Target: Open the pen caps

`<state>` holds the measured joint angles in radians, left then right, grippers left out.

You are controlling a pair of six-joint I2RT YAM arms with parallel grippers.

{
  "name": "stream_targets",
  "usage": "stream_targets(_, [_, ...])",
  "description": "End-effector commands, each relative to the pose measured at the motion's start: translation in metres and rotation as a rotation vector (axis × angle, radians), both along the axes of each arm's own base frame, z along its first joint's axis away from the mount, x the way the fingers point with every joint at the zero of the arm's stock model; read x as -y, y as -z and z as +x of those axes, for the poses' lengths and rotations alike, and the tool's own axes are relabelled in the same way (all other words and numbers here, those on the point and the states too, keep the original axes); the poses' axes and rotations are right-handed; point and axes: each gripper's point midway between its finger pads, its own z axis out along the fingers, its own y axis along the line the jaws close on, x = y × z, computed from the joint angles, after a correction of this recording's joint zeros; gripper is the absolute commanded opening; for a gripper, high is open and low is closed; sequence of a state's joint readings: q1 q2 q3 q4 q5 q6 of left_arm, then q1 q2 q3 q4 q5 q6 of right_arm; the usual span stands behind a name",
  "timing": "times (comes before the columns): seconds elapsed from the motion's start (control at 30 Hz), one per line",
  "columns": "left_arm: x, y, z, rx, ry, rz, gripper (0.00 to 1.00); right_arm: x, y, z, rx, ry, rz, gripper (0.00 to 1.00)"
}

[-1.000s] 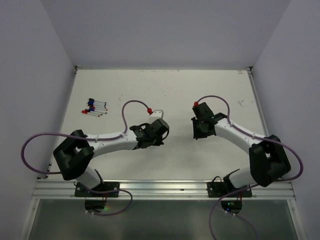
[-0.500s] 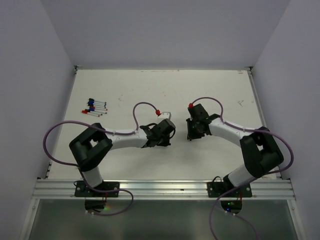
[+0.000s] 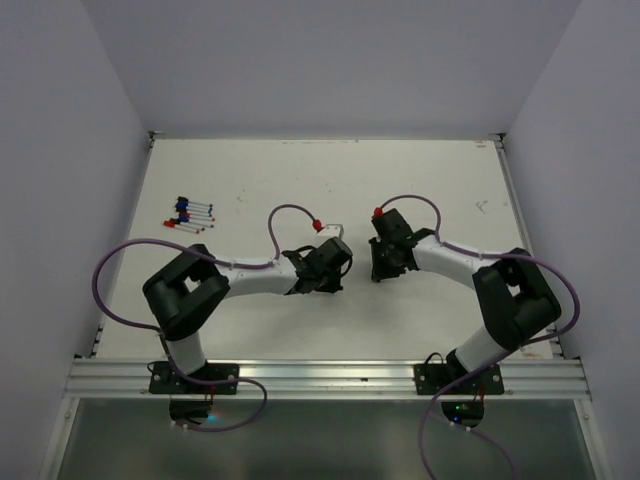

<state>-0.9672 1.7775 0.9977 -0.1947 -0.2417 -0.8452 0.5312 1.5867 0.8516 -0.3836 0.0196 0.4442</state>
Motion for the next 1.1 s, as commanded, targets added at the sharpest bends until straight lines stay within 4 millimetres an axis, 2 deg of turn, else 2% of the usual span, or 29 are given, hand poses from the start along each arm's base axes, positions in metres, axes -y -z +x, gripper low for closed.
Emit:
stream_targets(0.0, [0.004, -0.003, 0.012, 0.012, -0.032, -0.009, 0.00, -0.006, -0.005, 0.015, 0.044, 0.014, -0.009, 0.06])
stream_targets(0.6, [0.002, 0.017, 0.007, -0.061, -0.090, -0.025, 0.00, -0.017, -0.004, 0.015, 0.040, -0.012, -0.005, 0.20])
stream_targets(0.63, [0.003, 0.017, 0.007, -0.061, -0.093, -0.031, 0.07, -0.018, -0.004, 0.014, 0.040, -0.016, -0.005, 0.25])
stream_targets(0.73, [0.001, 0.018, 0.007, -0.063, -0.094, -0.031, 0.07, -0.018, -0.005, 0.014, 0.041, -0.019, -0.002, 0.29])
stream_targets(1.07, [-0.004, 0.026, 0.003, -0.075, -0.100, -0.026, 0.23, -0.018, 0.000, 0.014, 0.032, -0.029, -0.016, 0.39])
